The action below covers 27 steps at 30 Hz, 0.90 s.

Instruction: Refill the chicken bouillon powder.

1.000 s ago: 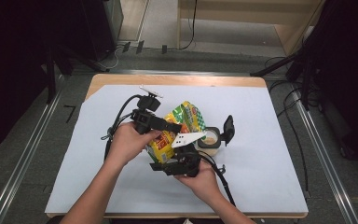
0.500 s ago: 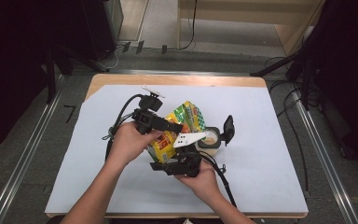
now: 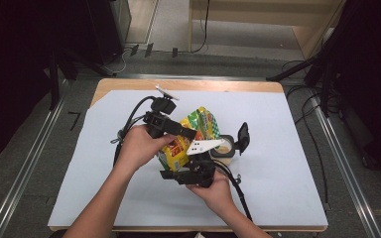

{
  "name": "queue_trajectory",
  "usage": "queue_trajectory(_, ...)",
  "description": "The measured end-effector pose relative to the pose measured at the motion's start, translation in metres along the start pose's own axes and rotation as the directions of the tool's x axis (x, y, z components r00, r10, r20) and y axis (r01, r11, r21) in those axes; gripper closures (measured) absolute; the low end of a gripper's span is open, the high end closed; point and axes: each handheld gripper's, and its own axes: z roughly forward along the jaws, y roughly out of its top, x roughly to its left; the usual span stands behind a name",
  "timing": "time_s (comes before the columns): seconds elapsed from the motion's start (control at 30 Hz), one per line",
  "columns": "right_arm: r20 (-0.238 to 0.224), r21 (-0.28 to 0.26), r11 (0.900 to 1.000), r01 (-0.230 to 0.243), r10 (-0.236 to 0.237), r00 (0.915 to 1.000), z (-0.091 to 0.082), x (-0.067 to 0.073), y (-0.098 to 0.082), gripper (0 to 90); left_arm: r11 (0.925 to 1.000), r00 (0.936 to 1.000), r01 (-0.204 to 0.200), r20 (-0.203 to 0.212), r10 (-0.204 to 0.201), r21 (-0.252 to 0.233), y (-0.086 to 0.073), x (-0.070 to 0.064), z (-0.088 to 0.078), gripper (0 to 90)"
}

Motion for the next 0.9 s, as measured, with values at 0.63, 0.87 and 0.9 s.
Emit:
queue_trajectory(0.63,-0.001,0.009,1.0,0.012,-0.012,0.9999,0.0008,-0.0013,0.0012,59.2,0.9997,1.0,-0.006,-0.004,0.006,-0.025,-0.0024,0.001,-0.0019,52.6)
queue_trajectory(0.87,-0.005,0.008,1.0,0.018,-0.018,0.9998,0.0012,-0.0021,0.0029,59.2,0.9992,1.0,-0.008,-0.007,0.007,-0.038,-0.0026,0.0011,-0.0035,52.6)
queue_trajectory(0.9,-0.007,0.008,1.0,0.017,-0.017,0.9998,0.0011,-0.0024,0.0032,59.2,0.9992,0.9999,-0.007,-0.009,0.007,-0.038,-0.0025,0.0013,-0.0036,52.5)
